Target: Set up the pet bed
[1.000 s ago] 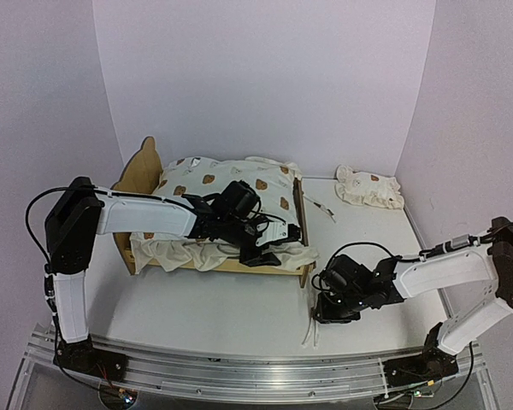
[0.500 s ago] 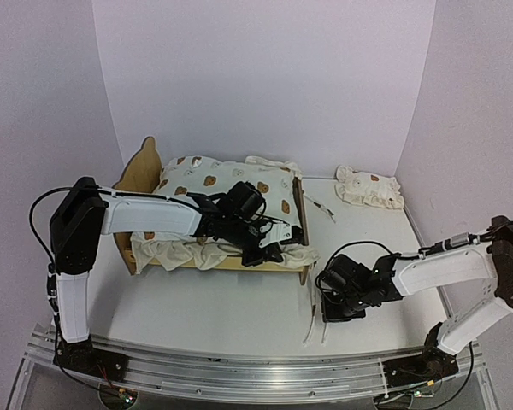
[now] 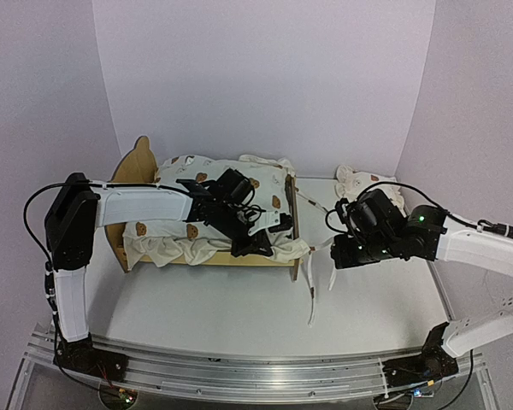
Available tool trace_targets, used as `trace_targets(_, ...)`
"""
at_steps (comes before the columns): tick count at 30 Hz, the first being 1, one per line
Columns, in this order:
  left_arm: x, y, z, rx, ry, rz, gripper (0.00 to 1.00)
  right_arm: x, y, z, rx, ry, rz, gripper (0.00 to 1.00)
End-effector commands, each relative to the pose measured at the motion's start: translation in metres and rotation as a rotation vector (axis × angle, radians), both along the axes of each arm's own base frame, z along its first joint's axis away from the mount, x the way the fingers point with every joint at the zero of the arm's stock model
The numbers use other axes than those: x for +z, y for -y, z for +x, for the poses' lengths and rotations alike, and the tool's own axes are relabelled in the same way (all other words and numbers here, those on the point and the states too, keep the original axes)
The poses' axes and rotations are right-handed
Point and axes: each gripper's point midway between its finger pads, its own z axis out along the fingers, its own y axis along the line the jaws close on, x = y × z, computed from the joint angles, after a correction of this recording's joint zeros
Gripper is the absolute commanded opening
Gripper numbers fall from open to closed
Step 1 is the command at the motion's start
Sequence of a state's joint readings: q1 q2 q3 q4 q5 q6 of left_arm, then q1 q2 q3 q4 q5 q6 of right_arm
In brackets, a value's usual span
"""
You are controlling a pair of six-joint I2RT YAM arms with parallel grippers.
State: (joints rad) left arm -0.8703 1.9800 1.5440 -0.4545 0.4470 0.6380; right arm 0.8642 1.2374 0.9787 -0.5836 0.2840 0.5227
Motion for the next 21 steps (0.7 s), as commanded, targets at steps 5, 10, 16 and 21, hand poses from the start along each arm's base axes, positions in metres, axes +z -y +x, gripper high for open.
trace_targets(5,0.027,0.009,0.003,-0.039,0.057,-0.084,0.0,-0.023,-0.001,-0.009,0.048,-0.091,-0.076,0.0)
trace_targets(10,0.011,0.009,0.001,-0.076,0.119,-0.065,0.0,-0.029,0.002,-0.012,0.034,-0.108,-0.075,0.0)
trace_targets(16,-0.008,0.015,-0.005,-0.13,0.201,-0.03,0.0,-0.033,0.003,-0.014,0.033,-0.119,-0.077,0.0)
trace_targets(21,-0.006,0.016,-0.005,-0.155,0.233,-0.028,0.11,-0.035,0.003,-0.015,0.035,-0.126,-0.078,0.0)
